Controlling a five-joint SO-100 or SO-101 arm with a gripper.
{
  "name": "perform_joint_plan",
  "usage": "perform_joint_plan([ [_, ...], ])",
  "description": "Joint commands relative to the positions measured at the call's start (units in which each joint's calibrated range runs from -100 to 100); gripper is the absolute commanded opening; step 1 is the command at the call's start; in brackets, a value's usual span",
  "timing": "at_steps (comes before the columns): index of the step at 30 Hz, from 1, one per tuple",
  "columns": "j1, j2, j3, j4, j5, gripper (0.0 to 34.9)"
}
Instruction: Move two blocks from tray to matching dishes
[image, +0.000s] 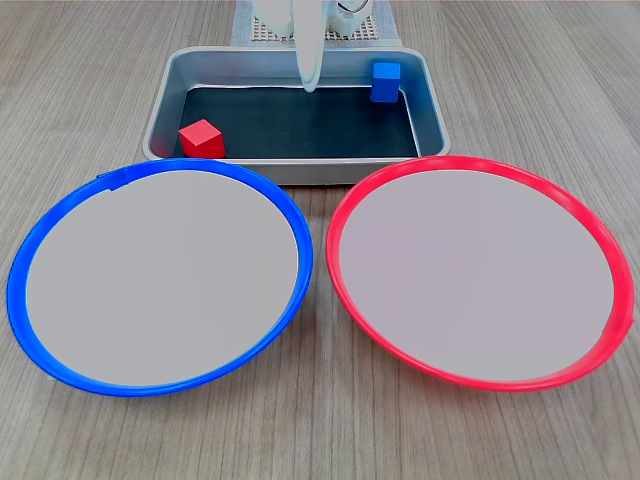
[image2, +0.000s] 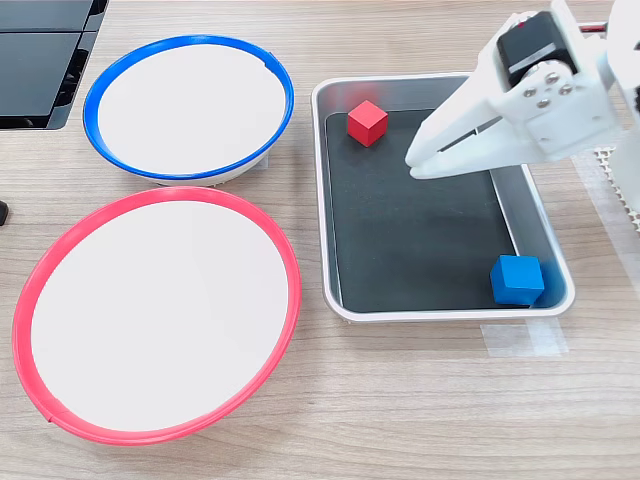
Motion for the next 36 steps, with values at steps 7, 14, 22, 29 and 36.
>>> perform_joint_plan([
  [7,9.9,47.6,-43.9,12.7,-2.4,1.5],
  [14,14.1,66.9,-56.5,14.4,-1.6,15.9],
  [22,16.6,78.6,-63.6,19.1,-1.5,19.9],
  [29,17.8,82.8,-65.3,19.5,-1.6,19.0],
  [36,19.8,86.1,-65.7,17.5,-1.3,18.6],
])
